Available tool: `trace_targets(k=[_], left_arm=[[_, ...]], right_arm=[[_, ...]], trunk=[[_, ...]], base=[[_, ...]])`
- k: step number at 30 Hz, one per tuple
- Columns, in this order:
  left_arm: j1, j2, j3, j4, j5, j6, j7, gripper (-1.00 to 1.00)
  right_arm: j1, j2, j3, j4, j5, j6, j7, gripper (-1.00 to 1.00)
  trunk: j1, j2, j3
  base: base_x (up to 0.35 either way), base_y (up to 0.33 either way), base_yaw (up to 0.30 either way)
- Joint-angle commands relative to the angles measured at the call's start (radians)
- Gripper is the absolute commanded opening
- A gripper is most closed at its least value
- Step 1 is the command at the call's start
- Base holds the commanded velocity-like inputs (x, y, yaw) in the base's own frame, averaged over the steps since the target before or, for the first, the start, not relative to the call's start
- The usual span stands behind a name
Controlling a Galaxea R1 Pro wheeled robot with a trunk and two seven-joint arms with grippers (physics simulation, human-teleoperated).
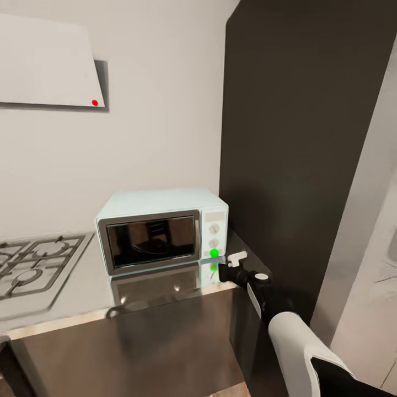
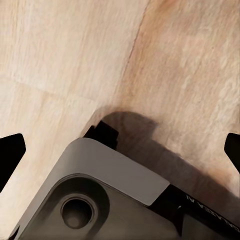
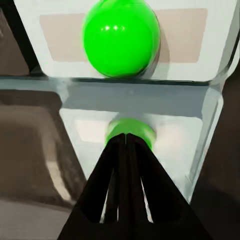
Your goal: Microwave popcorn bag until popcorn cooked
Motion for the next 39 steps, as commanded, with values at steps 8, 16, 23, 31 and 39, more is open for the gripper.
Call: trace_targets(k=[8, 16, 23, 31, 39], left_arm=[[-0.001, -0.001, -0.009, 0.000, 0.006, 0.003, 0.003, 1.00], [-0.001, -0.001, -0.009, 0.001, 0.006, 0.003, 0.003, 1.00], [-0.001, -0.001, -0.008, 0.001, 0.006, 0.003, 0.003, 1.00], [-0.001, -0.001, -0.008, 0.001, 0.006, 0.005, 0.003, 1.00], [0.000, 0.022, -0.008, 0.002, 0.006, 0.012, 0.003, 1.00]], right_arm=[[0.000, -0.187, -0.016, -0.304, -0.061, 0.516, 0.586, -1.00], [0.014, -0.209, -0.011, -0.152, 0.066, 0.519, 0.590, -1.00], [0.075, -0.239, -0.010, 0.481, 0.182, 0.117, 0.247, -1.00], [0.397, -0.233, -0.011, 0.547, 0.180, 0.051, -0.301, -1.00], [0.564, -0.243, -0.016, 0.548, 0.173, -0.064, -0.361, -1.00]], trunk=[[-0.001, -0.001, -0.001], [-0.001, -0.001, -0.001], [-0.001, -0.001, -0.001], [-0.001, -0.001, -0.001], [-0.001, -0.001, -0.001]], base=[[-0.319, 0.000, 0.000], [-0.221, 0.000, 0.000], [-0.007, 0.000, 0.000], [0.000, 0.000, 0.117], [0.000, 0.000, 0.297]])
